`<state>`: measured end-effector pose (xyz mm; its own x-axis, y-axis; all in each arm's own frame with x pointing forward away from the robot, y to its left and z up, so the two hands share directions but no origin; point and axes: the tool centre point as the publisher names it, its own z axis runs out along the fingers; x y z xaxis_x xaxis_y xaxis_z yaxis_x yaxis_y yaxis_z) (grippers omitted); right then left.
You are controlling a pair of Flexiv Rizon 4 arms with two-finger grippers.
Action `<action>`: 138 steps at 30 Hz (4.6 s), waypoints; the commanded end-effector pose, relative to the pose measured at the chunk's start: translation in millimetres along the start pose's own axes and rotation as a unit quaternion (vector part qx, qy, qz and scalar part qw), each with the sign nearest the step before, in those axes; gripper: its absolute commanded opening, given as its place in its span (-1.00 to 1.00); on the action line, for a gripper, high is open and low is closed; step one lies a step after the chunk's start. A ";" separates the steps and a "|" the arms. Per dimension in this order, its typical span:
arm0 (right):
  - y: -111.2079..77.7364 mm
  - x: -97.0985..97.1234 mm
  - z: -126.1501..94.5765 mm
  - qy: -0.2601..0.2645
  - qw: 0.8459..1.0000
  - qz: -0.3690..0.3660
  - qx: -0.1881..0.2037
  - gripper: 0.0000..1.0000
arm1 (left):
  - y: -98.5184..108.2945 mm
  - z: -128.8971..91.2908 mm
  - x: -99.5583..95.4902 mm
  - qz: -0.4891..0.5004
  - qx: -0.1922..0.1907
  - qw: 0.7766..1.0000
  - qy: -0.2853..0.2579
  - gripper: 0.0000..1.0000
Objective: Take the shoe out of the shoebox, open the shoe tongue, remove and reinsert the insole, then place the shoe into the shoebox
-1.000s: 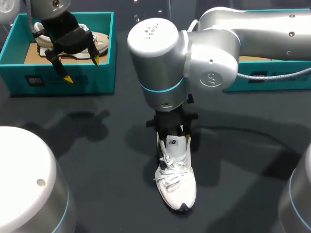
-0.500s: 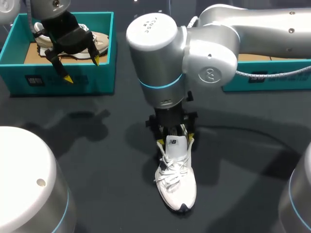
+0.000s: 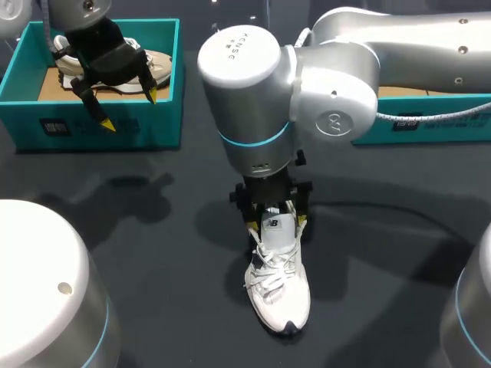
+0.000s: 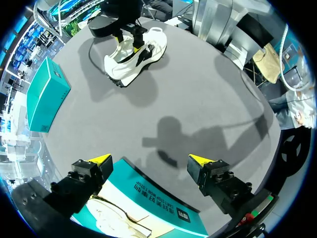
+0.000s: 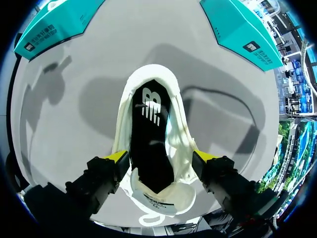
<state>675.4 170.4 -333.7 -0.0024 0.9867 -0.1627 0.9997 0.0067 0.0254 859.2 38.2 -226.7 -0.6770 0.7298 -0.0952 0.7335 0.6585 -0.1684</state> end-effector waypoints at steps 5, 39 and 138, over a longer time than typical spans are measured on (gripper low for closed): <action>-7.6 -6.7 -5.4 0.014 1.000 0.004 -0.010 0.97 | 0.0 -0.4 0.3 0.000 -0.001 1.000 0.001 1.00; -104.4 11.8 -44.3 0.035 0.998 0.013 -0.048 0.00 | 0.0 -0.4 0.3 0.000 -0.001 1.000 0.001 1.00; 51.4 29.0 -89.6 -0.021 0.820 -0.550 -0.154 1.00 | 0.0 -0.4 0.3 0.000 -0.001 1.000 0.001 1.00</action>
<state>715.0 203.3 -250.6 -0.8696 0.4001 -0.2895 0.3652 0.9156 0.1684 859.2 38.2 -226.7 -0.6770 0.7298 -0.0951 0.7335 0.6584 -0.1684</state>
